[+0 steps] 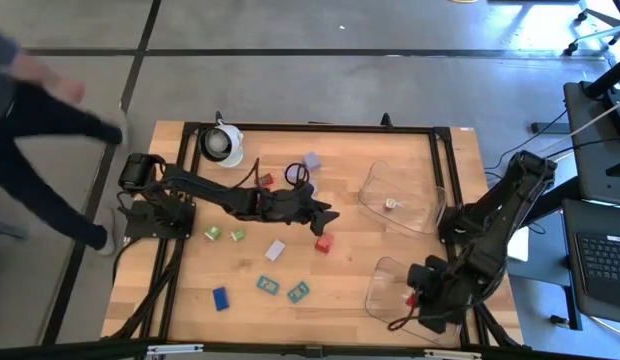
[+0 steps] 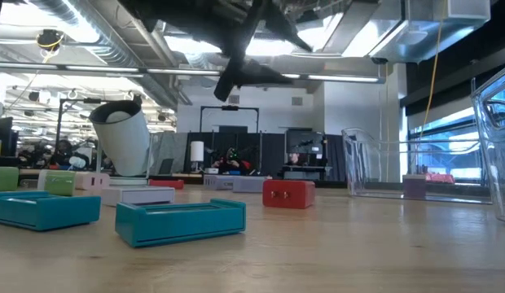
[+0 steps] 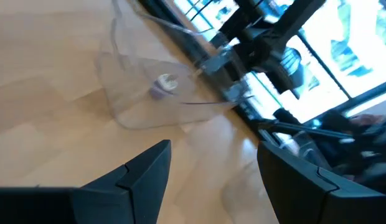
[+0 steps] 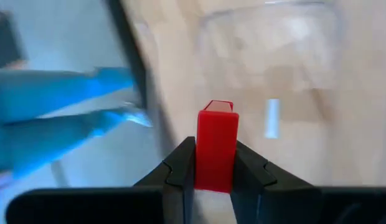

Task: Pick & Place Office items
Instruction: Put the bottom red digital clock into the bottom transparent bin

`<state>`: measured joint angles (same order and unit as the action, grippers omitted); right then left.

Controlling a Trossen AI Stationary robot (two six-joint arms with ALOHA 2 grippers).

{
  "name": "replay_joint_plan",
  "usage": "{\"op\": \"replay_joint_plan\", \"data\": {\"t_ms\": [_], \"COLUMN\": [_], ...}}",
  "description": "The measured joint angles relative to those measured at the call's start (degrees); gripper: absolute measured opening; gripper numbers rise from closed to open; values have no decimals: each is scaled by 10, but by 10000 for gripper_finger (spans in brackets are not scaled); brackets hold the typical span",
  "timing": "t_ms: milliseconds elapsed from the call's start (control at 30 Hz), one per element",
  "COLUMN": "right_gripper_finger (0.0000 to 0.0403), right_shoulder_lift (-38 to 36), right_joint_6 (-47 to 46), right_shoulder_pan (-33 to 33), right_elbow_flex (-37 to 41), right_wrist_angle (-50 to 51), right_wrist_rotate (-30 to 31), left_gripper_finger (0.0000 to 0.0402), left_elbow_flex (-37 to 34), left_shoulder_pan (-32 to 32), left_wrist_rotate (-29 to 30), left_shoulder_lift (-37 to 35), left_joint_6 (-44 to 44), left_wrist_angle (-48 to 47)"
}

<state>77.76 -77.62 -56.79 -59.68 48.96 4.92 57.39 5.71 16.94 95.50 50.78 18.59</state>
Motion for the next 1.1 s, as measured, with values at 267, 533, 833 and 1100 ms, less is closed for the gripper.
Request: {"op": "replay_joint_plan", "data": {"t_ms": [267,533,833,1100], "right_gripper_finger": [73,73,93,155], "right_shoulder_lift": [87,144,159,159], "right_joint_6": [24,51,55,93], "right_shoulder_pan": [5,39,73,84], "right_elbow_flex": [0,0,0,0], "right_wrist_angle": [23,23,23,22], "right_wrist_rotate": [-12,-13,-13,-13], "left_gripper_finger": [236,235,235,235], "left_elbow_flex": [0,0,0,0], "left_shoulder_pan": [53,90,108,112], "left_wrist_rotate": [67,131,136,135], "left_shoulder_lift": [0,0,0,0], "left_joint_6": [12,11,10,10], "left_wrist_angle": [21,52,57,57]}}
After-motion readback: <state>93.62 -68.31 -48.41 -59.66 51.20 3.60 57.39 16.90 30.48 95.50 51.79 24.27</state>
